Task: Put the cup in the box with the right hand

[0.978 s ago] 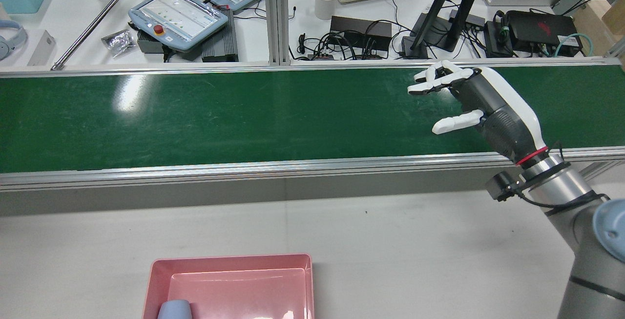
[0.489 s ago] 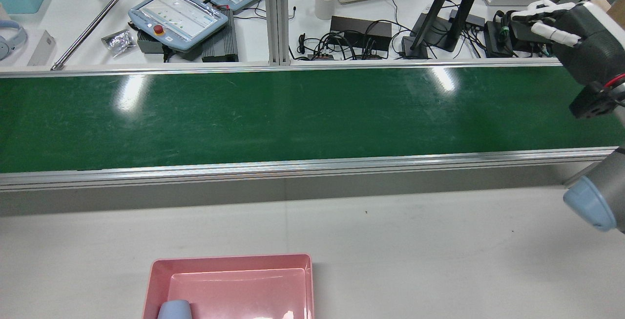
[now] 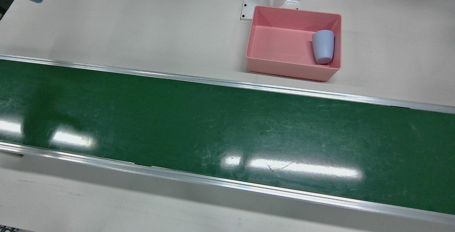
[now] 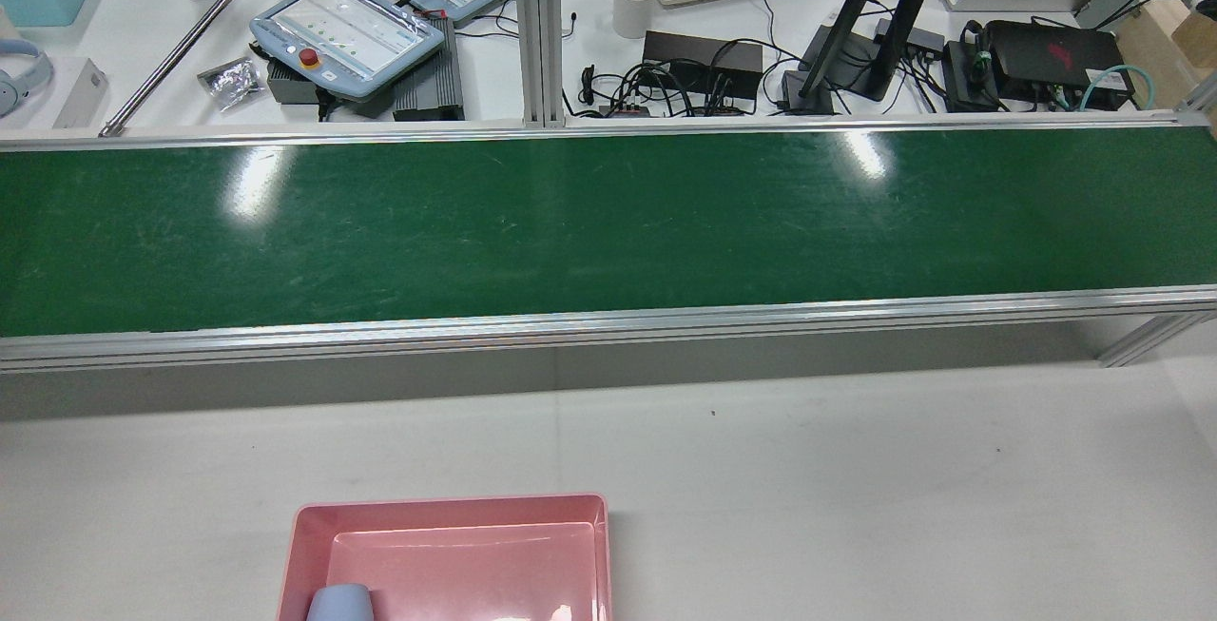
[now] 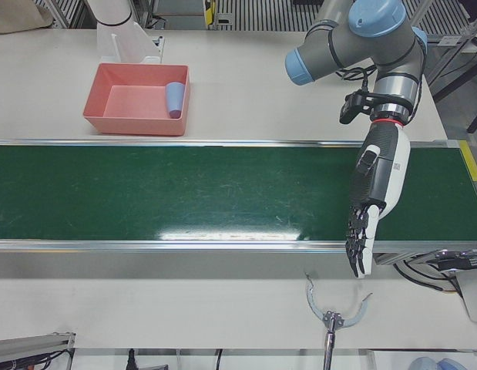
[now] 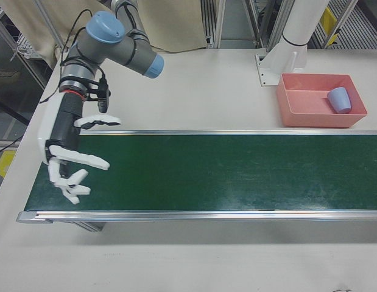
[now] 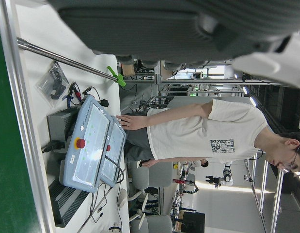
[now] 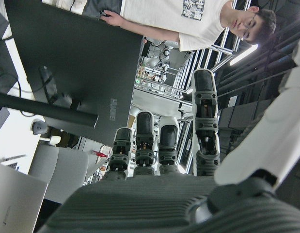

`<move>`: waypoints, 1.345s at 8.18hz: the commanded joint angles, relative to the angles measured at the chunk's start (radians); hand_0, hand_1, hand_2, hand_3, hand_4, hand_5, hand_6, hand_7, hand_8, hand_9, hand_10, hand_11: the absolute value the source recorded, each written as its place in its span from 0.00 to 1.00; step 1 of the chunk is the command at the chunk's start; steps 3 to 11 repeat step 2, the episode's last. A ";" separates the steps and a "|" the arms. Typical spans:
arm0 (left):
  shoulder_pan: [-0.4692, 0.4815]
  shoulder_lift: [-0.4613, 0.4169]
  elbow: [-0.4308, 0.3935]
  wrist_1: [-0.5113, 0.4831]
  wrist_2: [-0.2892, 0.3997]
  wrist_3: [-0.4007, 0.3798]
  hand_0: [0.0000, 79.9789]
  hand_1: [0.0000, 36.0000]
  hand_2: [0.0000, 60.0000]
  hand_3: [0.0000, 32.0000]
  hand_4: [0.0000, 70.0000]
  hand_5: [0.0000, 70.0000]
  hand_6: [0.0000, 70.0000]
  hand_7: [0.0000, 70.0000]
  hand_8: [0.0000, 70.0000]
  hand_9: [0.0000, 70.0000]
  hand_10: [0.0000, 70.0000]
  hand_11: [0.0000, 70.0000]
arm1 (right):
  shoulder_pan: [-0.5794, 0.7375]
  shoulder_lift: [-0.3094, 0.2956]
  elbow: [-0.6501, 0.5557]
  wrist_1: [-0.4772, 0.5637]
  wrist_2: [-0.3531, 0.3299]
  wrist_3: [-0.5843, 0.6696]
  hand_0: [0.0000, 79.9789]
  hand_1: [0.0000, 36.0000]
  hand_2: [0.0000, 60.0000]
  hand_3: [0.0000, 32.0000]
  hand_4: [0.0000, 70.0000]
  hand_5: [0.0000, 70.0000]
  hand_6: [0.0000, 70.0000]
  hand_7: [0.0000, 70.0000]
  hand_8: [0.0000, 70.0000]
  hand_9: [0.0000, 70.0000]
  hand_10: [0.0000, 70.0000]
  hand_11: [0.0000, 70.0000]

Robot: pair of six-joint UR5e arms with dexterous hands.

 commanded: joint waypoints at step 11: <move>0.000 0.000 0.001 -0.001 0.000 0.000 0.00 0.00 0.00 0.00 0.00 0.00 0.00 0.00 0.00 0.00 0.00 0.00 | 0.057 -0.051 -0.002 0.014 -0.017 0.037 0.29 0.00 0.20 0.00 0.36 0.04 0.24 1.00 0.30 0.59 0.20 0.29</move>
